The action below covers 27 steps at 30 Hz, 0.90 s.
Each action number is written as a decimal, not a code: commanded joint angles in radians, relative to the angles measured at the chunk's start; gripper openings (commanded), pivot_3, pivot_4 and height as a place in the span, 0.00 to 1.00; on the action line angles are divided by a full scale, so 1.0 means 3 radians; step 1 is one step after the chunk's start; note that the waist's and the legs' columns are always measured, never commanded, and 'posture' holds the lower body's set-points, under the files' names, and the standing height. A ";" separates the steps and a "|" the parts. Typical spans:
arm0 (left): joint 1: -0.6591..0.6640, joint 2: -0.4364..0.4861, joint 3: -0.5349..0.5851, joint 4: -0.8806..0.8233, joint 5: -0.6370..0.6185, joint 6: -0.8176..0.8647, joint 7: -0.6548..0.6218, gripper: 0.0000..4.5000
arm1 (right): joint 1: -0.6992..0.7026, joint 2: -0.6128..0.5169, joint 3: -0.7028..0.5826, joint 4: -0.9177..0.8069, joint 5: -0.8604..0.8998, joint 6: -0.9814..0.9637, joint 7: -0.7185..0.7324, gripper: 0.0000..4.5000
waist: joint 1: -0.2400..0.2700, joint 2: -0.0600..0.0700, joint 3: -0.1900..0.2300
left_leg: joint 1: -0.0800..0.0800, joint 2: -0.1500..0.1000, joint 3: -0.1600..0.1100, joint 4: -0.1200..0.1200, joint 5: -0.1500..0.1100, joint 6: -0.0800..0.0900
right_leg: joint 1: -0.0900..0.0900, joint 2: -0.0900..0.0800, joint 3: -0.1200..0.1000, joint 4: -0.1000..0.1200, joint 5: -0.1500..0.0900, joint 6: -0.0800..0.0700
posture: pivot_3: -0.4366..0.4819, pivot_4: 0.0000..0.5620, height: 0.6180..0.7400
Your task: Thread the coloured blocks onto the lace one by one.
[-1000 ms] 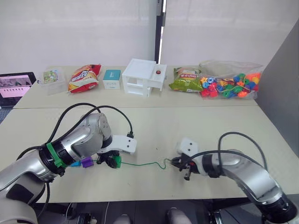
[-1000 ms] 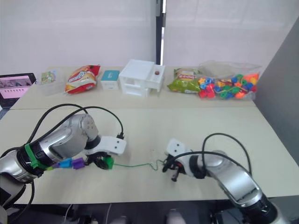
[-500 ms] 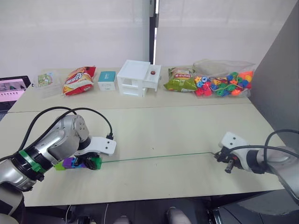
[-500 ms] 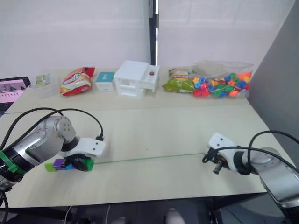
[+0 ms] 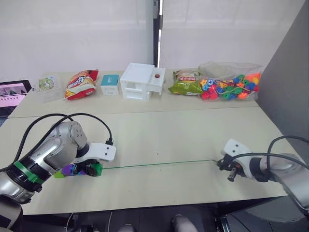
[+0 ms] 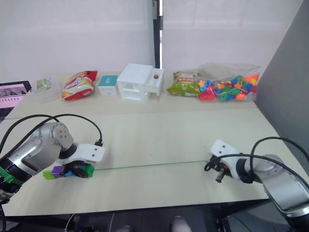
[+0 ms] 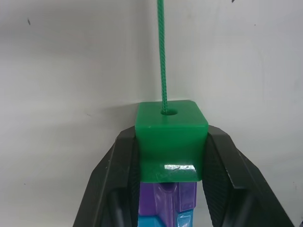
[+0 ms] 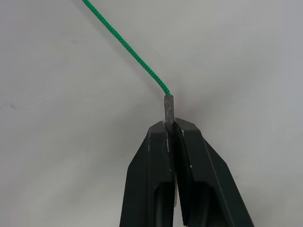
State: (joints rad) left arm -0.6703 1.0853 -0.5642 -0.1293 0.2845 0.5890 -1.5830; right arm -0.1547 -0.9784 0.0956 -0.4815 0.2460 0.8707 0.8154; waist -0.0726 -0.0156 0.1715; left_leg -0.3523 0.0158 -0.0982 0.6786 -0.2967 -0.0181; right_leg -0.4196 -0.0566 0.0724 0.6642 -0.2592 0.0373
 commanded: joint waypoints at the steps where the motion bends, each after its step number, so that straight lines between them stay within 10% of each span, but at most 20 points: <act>1: 0.0185 -0.0019 -0.0009 0.0014 0.0112 -0.0105 0.0160 0.26 | -0.0075 0.0101 0.0196 -0.0019 -0.0118 0.0000 -0.0108 0.00 | 0.0005 0.0004 -0.0004 | 0.0000 0.0000 0.0000 0.0001 0.0000 0.0000 | -0.0001 0.0000 0.0000 0.0000 0.0000 0.0000 | 0.48 0.27 1.00; 6: 0.0278 -0.0092 0.0101 -0.0003 0.0131 -0.0262 0.0273 0.26 | -0.0094 0.0310 0.0309 0.0152 -0.0205 -0.0060 -0.0197 0.08 | 0.0023 0.0001 -0.0016 | 0.0013 0.0000 -0.0001 0.0000 -0.0001 0.0001 | 0.0038 -0.0001 -0.0002 -0.0007 -0.0002 0.0001 | 0.48 0.27 1.00; 14: 0.0329 -0.0073 0.0435 -0.0202 -0.0074 -0.0178 0.0195 0.93 | -0.0098 0.0257 0.0046 0.0152 -0.0195 -0.0191 -0.0131 0.67 | 0.0045 0.0001 -0.0016 | 0.0051 0.0000 -0.0002 -0.0006 -0.0003 0.0005 | 0.0077 -0.0002 -0.0004 -0.0020 -0.0028 0.0027 | 0.48 0.27 1.00; 17: 0.0408 0.0035 0.0785 -0.0378 -0.0342 0.0002 0.0185 1.00 | 0.0062 0.0220 -0.0309 -0.0015 -0.0020 -0.0267 -0.0035 0.90 | 0.0069 -0.0004 -0.0013 | 0.0033 -0.0001 -0.0005 -0.0002 -0.0003 0.0005 | 0.0049 -0.0004 -0.0005 -0.0017 -0.0014 0.0003 | 0.48 0.27 1.00; 22: 0.0870 0.0070 0.2005 -0.0673 -0.1140 0.0298 0.0287 1.00 | 0.0435 0.0430 -0.1168 -0.0252 0.0545 -0.0237 0.0115 0.99 | 0.0090 -0.0010 -0.0010 | -0.0020 -0.0003 -0.0009 0.0002 -0.0004 0.0006 | -0.0013 -0.0009 -0.0008 0.0002 -0.0011 -0.0001 | 0.48 0.27 1.00; 27: 0.1681 -0.0589 0.3378 -0.0970 -0.1627 0.0541 0.0831 1.00 | 0.0766 0.0720 -0.1733 -0.0268 0.0922 -0.0273 0.0093 0.99 | 0.0106 -0.0009 -0.0009 | -0.0014 -0.0005 -0.0008 0.0000 -0.0008 0.0012 | -0.0003 -0.0013 -0.0011 -0.0004 -0.0011 -0.0001 | 0.48 0.27 1.00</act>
State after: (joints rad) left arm -0.2146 0.9398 0.3306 -0.3919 -0.1625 0.7594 -1.3812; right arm 0.0520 -0.7726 -0.3556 -0.5526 0.4915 0.8080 0.8459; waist -0.0408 -0.0183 0.1687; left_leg -0.3561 0.0145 -0.1006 0.6781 -0.2990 -0.0144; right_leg -0.4204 -0.0605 0.0694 0.6623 -0.2625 0.0371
